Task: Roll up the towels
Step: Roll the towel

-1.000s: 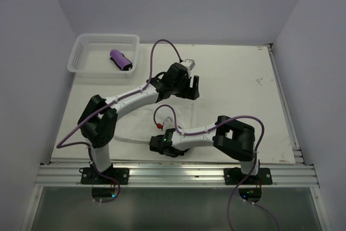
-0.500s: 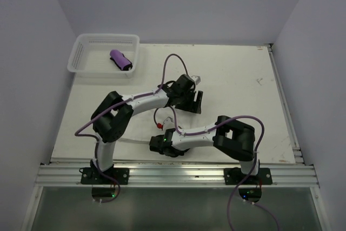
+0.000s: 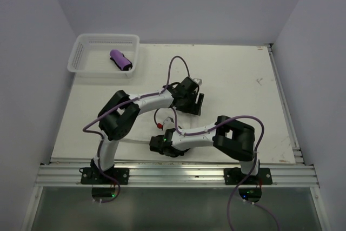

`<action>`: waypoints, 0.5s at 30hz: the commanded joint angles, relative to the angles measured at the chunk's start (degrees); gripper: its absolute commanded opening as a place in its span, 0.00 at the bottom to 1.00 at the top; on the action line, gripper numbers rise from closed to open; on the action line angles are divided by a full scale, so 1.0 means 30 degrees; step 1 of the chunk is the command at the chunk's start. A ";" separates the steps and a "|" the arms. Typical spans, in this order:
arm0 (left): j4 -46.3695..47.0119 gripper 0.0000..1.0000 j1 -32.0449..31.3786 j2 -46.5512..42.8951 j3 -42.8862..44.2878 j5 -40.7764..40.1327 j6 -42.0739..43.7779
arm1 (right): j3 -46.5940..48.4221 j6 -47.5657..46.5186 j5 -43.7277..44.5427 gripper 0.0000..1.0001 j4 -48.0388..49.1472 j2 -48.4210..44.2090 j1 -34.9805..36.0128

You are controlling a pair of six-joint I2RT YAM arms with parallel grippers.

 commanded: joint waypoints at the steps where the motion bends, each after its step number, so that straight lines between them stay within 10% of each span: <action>1: -0.0551 0.74 -0.0519 0.1826 0.1227 -0.1375 -0.0259 | -0.0279 0.0842 -0.0600 0.00 0.0617 0.0502 -0.0025; 15: -0.3512 0.34 -0.1516 0.4904 0.2696 -0.5070 0.0180 | 0.0014 0.1107 -0.0190 0.00 -0.0057 0.0650 0.0532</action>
